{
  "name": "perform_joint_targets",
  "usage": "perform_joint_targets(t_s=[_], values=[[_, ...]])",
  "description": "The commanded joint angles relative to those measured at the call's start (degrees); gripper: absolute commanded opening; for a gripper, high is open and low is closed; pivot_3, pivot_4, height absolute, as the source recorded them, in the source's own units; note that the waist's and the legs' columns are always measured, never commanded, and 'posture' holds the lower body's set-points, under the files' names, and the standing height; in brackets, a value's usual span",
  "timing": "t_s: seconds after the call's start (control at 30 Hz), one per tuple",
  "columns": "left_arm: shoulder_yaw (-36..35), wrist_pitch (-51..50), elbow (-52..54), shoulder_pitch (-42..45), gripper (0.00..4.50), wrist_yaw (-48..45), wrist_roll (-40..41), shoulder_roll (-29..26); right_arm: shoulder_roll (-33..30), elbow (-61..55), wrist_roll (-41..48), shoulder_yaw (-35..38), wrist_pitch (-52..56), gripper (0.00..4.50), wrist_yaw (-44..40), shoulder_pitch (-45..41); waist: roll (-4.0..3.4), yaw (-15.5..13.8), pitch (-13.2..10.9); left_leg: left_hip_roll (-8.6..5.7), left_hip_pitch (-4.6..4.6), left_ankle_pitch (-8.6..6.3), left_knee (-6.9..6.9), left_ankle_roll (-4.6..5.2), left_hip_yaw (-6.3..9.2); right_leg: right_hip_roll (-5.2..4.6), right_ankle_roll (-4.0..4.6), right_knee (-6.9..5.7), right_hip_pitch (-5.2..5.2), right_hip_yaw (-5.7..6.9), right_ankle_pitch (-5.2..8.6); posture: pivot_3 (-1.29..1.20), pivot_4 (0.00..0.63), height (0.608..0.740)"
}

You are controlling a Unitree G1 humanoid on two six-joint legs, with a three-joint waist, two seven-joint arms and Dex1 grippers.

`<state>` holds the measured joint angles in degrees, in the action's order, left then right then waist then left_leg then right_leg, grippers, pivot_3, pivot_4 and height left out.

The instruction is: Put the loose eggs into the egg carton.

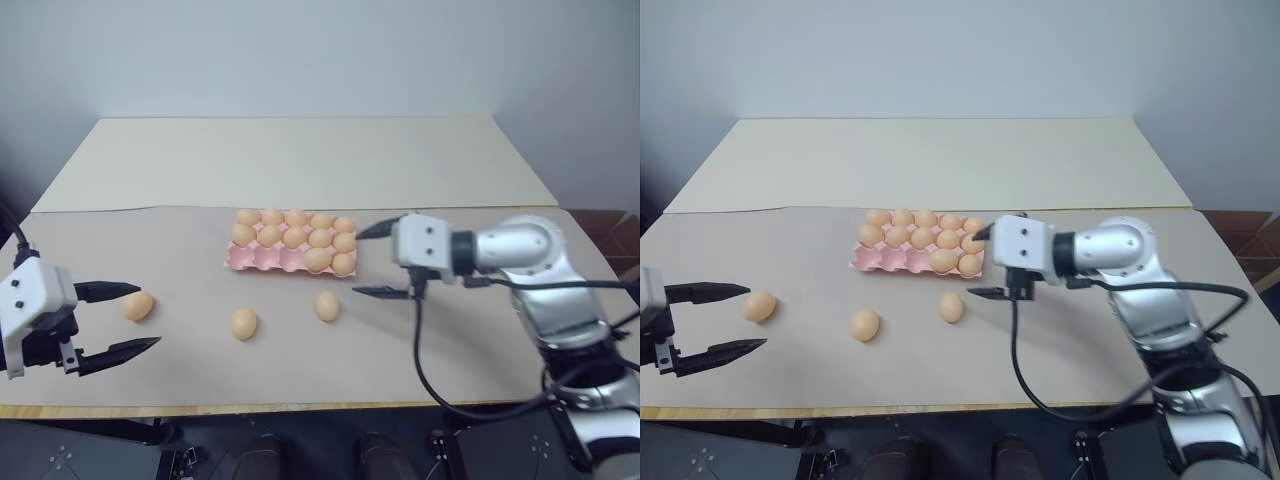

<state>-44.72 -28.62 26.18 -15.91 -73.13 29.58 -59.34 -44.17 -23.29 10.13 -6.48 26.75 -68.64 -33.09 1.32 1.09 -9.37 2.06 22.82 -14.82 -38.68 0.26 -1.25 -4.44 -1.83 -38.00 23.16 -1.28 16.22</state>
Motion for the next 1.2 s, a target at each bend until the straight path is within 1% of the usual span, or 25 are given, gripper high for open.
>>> perform_joint_targets(t_s=[0.03, 0.13, 0.23, 0.4, 0.53, 0.6, 0.7, 0.87, 0.93, 1.1, 1.2], values=[[-1.24, 0.38, 0.44, 0.6, 4.21, -0.32, 1.23, -0.6, -4.91, -5.5, 6.06, 7.11, 3.68, 4.46, -1.72, 4.47, 0.0, -0.05, 0.0, -0.01, 0.0, 0.0, 0.0, 0.0, 0.0, 0.0, 0.0, 0.01, 0.0, 0.0, 0.0, 0.0, 0.15, 0.74], [-1.94, 0.04, 0.49, 0.49, 4.21, -0.88, 1.83, -0.51, -8.23, -7.74, 8.24, 10.09, 4.79, 4.46, -1.36, 8.85, 0.0, 0.04, 0.0, -0.01, 0.01, 0.0, 0.0, 0.0, -0.04, 0.02, 0.0, 0.02, 0.02, -0.04, 0.0, 0.0, 0.15, 0.74], [-2.1, -0.19, 0.55, 0.42, 4.21, -1.05, 2.33, -0.54, -10.22, -9.34, 9.15, 11.12, 5.35, 4.46, -0.25, 11.86, 0.01, -0.06, 0.0, -0.01, -0.01, 0.0, -0.01, 0.0, -0.05, 0.03, -0.01, 0.01, 0.0, -0.04, 0.01, 0.0, 0.15, 0.74], [-2.02, -0.13, 0.47, 0.3, 4.21, -1.09, 2.59, -0.71, -11.31, -10.09, 9.84, 10.83, 6.02, 4.46, 1.76, 12.62, 0.01, -0.12, 0.0, -0.02, 0.0, 0.0, -0.06, 0.0, -0.07, 0.03, -0.01, 0.0, 0.0, -0.07, 0.01, 0.0, 0.15, 0.74], [-1.98, -0.12, 0.48, 0.35, 4.21, -0.94, 2.72, -0.67, -11.04, -9.84, 10.12, 8.93, 7.0, 4.46, 3.56, 11.4, 0.02, -0.22, -0.01, -0.02, 0.02, 0.0, -0.06, 0.0, -0.07, 0.03, -0.02, 0.04, 0.0, -0.06, 0.01, 0.0, 0.15, 0.74], [-1.86, -0.16, 0.46, 0.43, 4.21, -0.79, 2.75, -0.63, -9.68, -9.95, 9.99, 6.4, 8.38, 4.46, 5.09, 9.41, 0.02, -0.06, -0.01, -0.03, 0.01, 0.0, -0.06, 0.0, -0.07, 0.03, -0.02, 0.03, 0.0, -0.06, 0.01, 0.0, 0.15, 0.74], [-1.25, 0.07, 0.51, 0.44, 4.21, -0.48, 2.52, -0.47, -5.73, -9.64, 7.96, -0.06, 11.07, 4.46, 8.75, 5.41, 0.02, 0.12, 0.0, 0.01, -0.03, 0.0, -0.06, 0.0, -0.07, 0.07, -0.01, -0.02, 0.0, -0.08, 0.01, 0.0, 0.15, 0.74], [-0.82, 0.01, 0.85, 0.34, 4.21, -0.02, 2.34, -0.45, 2.24, -6.68, 3.01, -10.23, 17.44, 4.46, 16.55, 0.02, 0.02, -0.07, 0.0, -0.02, 0.04, 0.0, -0.06, 0.0, -0.05, 0.05, -0.01, -0.01, 0.07, -0.06, 0.01, 0.0, 0.15, 0.74], [-0.9, -0.05, 1.04, 0.11, 4.21, 0.07, 2.28, -0.37, 4.78, -5.1, 0.28, -13.63, 17.72, 4.46, 19.15, -0.75, 0.02, -0.14, 0.0, -0.04, 0.08, 0.0, -0.06, 0.0, -0.05, 0.03, -0.01, 0.01, 0.08, -0.06, 0.01, 0.0, 0.15, 0.74], [-1.11, 0.3, 1.21, -0.33, 4.21, 0.3, 1.87, -0.41, 10.57, -1.98, -3.57, -18.28, 19.02, 4.46, 23.93, -2.64, 0.02, -0.24, 0.0, -0.04, 0.07, 0.0, -0.08, 0.0, -0.04, 0.03, -0.01, -0.02, 0.08, -0.04, 0.01, 0.0, 0.15, 0.74], [-1.18, 0.35, 1.16, -0.34, 4.21, 0.36, 1.87, -0.48, 11.96, -0.61, -5.27, -20.2, 19.06, 4.46, 24.96, -2.62, 0.02, -0.22, 0.0, -0.04, 0.05, 0.0, -0.08, 0.0, -0.04, 0.05, -0.01, -0.03, 0.07, -0.04, 0.01, 0.0, 0.15, 0.74]])
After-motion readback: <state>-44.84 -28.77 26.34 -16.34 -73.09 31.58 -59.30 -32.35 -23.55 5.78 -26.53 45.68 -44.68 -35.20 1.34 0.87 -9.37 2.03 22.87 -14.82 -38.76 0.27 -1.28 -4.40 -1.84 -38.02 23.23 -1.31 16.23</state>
